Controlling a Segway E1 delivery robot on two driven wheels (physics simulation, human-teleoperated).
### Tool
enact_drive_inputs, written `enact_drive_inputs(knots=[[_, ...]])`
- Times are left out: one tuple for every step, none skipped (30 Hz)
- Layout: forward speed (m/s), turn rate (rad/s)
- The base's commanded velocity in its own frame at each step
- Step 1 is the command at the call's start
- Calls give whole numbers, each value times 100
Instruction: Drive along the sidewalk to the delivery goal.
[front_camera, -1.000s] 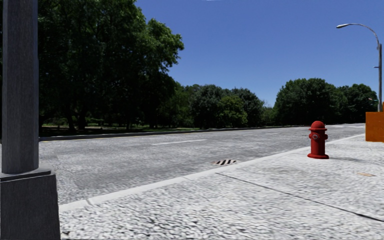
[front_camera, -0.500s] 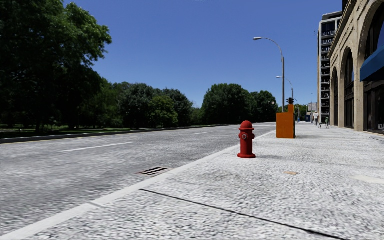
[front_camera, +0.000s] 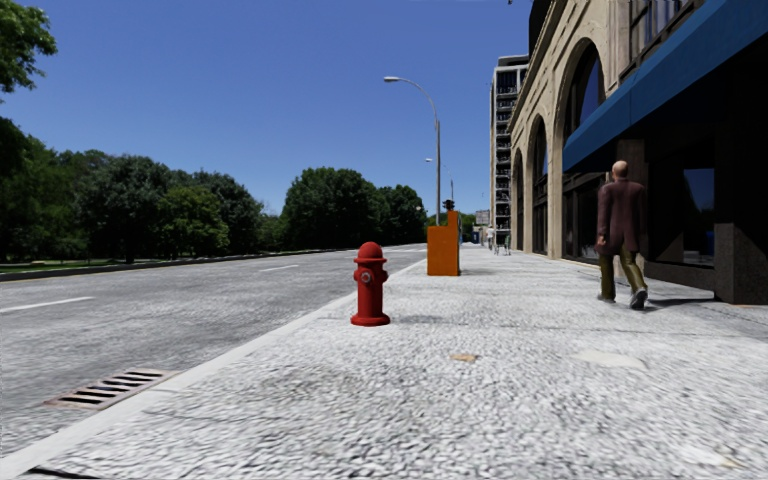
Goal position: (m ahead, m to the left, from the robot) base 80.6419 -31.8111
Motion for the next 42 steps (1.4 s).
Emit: enact_drive_inputs(knots=[[116, 0], [116, 0], [116, 0], [116, 0], [116, 0], [116, 0], [116, 0], [116, 0], [116, 0], [116, 0], [116, 0], [116, 0], [116, 0], [116, 0], [116, 0], [116, 0], [116, 0], [116, -120], [116, -120], [116, -120], [115, -120], [115, -119], [113, 0], [103, 0], [103, 0], [94, 0], [87, 0], [82, 0], [76, -3], [74, -56], [73, -101], [73, -113], [73, -117], [73, -117], [73, -118], [73, -54], [73, -50], [73, -98], [73, -120], [73, -120], [73, -120], [73, -120]])
